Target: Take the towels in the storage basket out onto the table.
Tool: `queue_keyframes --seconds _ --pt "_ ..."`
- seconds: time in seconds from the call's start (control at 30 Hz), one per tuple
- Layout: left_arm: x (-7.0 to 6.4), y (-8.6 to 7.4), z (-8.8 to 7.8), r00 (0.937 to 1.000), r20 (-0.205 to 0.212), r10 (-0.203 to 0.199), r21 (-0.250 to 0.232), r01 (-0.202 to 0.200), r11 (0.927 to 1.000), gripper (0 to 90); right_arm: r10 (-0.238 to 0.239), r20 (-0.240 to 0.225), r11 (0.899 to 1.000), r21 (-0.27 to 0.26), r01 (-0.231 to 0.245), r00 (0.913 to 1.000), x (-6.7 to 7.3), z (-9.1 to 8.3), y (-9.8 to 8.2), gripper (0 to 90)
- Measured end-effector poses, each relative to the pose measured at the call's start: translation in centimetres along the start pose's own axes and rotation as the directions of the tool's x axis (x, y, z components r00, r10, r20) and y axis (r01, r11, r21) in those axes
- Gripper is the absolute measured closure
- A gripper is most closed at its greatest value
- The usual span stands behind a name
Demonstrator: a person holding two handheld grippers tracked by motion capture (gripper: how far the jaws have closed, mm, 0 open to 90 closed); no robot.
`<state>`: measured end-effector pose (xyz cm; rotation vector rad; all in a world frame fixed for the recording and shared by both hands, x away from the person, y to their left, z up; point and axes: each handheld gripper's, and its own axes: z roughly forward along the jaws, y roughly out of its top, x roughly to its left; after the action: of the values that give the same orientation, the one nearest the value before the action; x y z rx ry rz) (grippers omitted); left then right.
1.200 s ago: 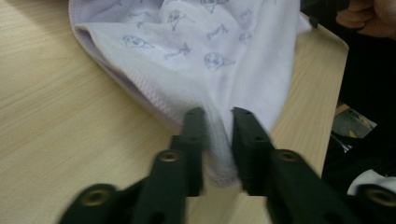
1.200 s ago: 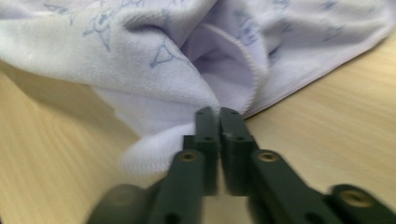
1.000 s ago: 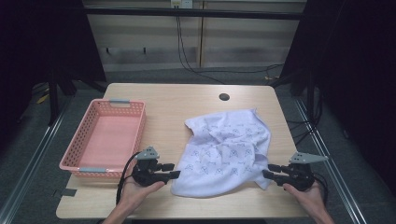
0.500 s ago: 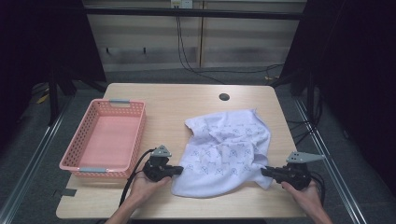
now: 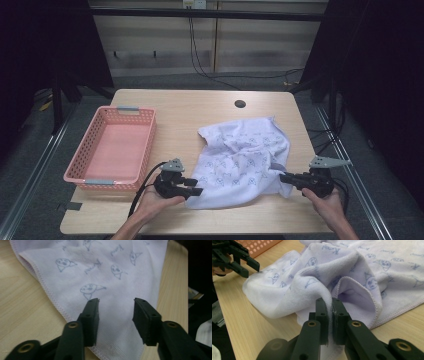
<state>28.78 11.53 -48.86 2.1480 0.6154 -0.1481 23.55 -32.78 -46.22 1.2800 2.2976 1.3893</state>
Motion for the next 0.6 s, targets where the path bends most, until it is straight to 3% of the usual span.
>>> queue_keyframes --seconds 0.03,0.13,0.2,0.23,0.3,0.4,0.43,0.53,0.57,0.6 --pt "-0.1 -0.1 0.1 0.9997 -0.025 0.006 0.015 -0.005 0.9999 50.2 0.001 0.002 1.000 0.000 -0.001 1.0000 0.0 0.0 0.0 85.2" --pt "-0.3 -0.8 0.4 0.9990 -0.039 0.020 0.055 -0.018 0.9983 44.2 0.014 0.001 1.000 -0.003 -0.014 0.9999 -0.3 -0.1 -0.2 85.0" --pt "-0.5 -1.3 0.4 0.9983 -0.047 0.033 0.052 -0.030 0.9982 40.4 0.022 0.000 1.000 0.000 -0.022 0.9998 -0.4 -0.1 -0.3 85.1" --pt "-0.7 -1.5 0.3 0.9967 -0.071 0.038 0.049 -0.034 0.9982 42.9 0.026 0.002 1.000 0.001 -0.026 0.9997 -0.4 -0.1 -0.4 85.1" --pt "-1.2 -1.7 0.2 0.9912 -0.101 0.085 0.066 -0.079 0.9947 56.1 0.027 0.002 1.000 0.001 -0.027 0.9996 -0.3 -0.1 -0.4 85.0" --pt "-1.5 -2.0 0.0 0.9936 -0.079 0.081 0.068 -0.075 0.9948 78.1 0.024 0.003 1.000 0.000 -0.024 0.9997 -0.4 -0.1 -0.2 85.2" --pt "-1.5 -1.9 -0.1 0.9938 -0.078 0.079 0.071 -0.074 0.9948 80.7 0.023 -0.001 1.000 -0.002 -0.023 0.9997 -0.3 0.0 -0.2 85.3" --pt "-1.0 -1.5 -1.0 0.9994 -0.028 0.021 0.002 -0.021 0.9998 83.1 0.026 -0.008 1.000 -0.001 -0.026 0.9996 -0.2 -0.1 0.1 85.7" --pt "-0.8 -1.1 -1.8 0.9999 -0.016 -0.001 -0.055 0.000 0.9985 83.3 0.026 -0.014 1.000 -0.010 -0.026 0.9996 -0.2 -0.2 0.3 85.7" --pt "-0.7 -0.8 -2.3 0.9999 -0.013 -0.007 -0.076 0.006 0.9971 83.4 0.023 -0.014 1.000 -0.018 -0.023 0.9996 -0.2 -0.5 0.6 85.8"
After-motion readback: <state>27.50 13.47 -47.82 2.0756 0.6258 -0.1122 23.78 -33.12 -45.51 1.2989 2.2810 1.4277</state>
